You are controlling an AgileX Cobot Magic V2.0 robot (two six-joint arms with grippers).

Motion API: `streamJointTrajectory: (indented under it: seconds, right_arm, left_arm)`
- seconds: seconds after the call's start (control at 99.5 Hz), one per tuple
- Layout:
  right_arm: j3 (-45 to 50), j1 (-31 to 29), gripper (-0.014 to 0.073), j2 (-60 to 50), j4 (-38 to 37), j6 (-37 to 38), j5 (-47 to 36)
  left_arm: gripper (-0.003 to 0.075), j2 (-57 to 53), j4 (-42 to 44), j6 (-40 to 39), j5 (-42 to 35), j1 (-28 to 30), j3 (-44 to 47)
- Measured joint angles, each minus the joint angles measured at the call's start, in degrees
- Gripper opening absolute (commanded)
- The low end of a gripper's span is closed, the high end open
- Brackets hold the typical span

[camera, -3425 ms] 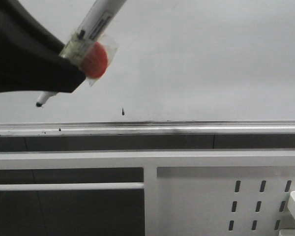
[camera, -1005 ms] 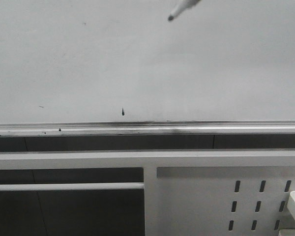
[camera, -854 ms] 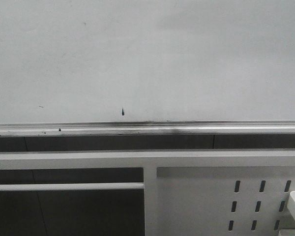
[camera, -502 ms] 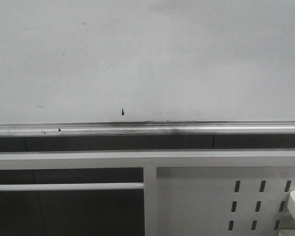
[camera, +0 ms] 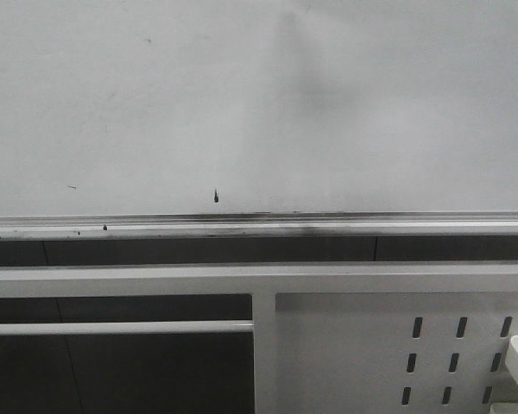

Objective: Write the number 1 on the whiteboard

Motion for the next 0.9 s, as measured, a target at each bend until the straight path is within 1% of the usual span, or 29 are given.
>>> streamJointTrajectory:
  seconds: [0.251,0.502,0.743,0.814,0.904]
  right_arm:
    - [0.00,-3.00,-0.0069,3.08,1.23,0.48,-0.75]
    - [0.00,-3.36,-0.0069,9.59,2.36,0.75,3.15]
    - [0.09,-3.30,-0.0069,12.13,4.07,0.84,3.26]
    - [0.09,-1.80,-0.0069,11.20,4.20,0.84,3.60]
    - [-0.04,1.90,-0.0069,8.52,4.20,0.50,4.54]
  left_arm:
    - [-0.0020,0.00,0.13,-0.09,0.00,0.00,0.00]
    - [-0.0020,0.00,0.23,-0.09,0.11,0.00,-0.61]
    - [-0.0020,0.00,0.32,-0.09,-0.12,0.00,-0.71]
    - [-0.0020,-0.05,0.32,-0.12,-2.22,0.00,-0.95]
    - [-0.0020,-0.13,1.75,-0.12,-8.47,0.00,-1.86]
